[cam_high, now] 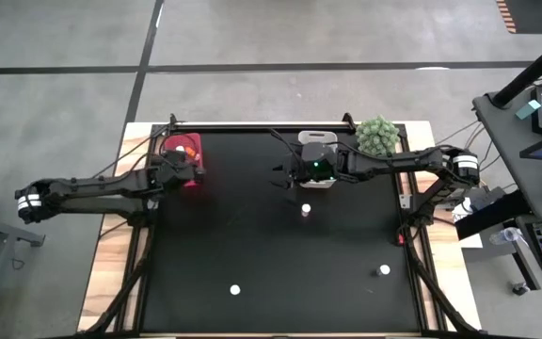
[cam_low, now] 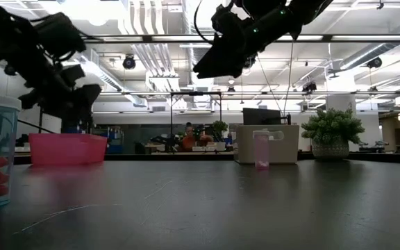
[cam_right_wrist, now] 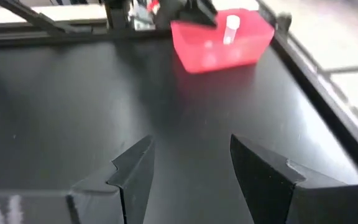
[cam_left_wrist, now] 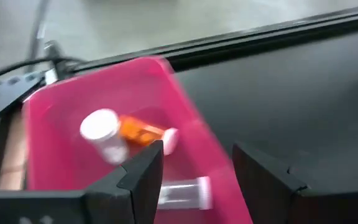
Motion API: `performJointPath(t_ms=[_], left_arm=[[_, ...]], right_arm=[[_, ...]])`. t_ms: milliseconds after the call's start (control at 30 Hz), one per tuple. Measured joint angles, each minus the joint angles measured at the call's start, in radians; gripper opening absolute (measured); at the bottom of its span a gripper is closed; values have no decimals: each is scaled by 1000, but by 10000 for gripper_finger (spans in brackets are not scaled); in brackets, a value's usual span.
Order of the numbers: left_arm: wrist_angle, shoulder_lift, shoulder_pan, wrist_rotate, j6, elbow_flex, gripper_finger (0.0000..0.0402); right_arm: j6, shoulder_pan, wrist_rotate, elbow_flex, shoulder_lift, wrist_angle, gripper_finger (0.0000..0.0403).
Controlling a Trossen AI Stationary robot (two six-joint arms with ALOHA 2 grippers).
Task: Pick and place medicine bottles into bin by pill shape (circle, oval)
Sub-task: Put pink tablet bottle into the red bin
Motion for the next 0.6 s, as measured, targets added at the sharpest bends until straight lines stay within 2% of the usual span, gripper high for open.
performJointPath(t_ms=[133,333,600], left_arm=[[22,-26,-7,52,112,50,177],[28,-44,-27,82,199,108,176],[139,-46,-73,265,263,111,176]], right_arm=[[57,3,-1,49,-1,-150,203],[127,25,-13,118,-1,-400,203],[269,57,-16,144,-2,-640,203]])
